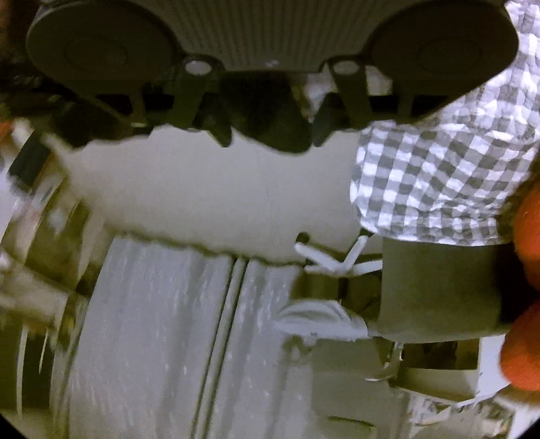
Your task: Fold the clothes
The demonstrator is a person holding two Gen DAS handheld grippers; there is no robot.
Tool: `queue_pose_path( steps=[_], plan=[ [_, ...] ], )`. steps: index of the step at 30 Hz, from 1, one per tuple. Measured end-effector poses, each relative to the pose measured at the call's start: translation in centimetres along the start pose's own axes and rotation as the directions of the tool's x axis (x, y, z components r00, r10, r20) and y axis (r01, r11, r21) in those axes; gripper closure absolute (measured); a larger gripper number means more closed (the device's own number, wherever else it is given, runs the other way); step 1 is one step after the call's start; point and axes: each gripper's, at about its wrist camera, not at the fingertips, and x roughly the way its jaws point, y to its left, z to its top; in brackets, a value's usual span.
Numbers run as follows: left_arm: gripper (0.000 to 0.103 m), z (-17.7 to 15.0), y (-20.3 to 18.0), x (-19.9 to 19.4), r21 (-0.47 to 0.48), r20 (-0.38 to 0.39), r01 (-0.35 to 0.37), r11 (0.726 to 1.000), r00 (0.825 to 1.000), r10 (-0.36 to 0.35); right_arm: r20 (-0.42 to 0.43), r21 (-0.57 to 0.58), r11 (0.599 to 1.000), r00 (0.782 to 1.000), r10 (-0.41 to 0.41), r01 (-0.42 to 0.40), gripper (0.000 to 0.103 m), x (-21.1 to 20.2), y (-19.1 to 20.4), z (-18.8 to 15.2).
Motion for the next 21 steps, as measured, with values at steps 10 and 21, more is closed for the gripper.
queue_pose_path(
  steps=[10,21],
  plan=[
    [0.101,0.4,4.0,-0.5,-0.189,0.071,0.097,0.977,0.994,-0.085,0.137,0.027,0.994,0.986,0.099,-0.103,0.093,-2.0,0.6,0.5],
    [0.1,-1.4,6.6,1.7,-0.357,-0.012,0.146,0.923,0.987,-0.16,0.035,0.025,1.0,0.999,0.008,-0.009,0.092,0.7,0.4,-0.6]
  ],
)
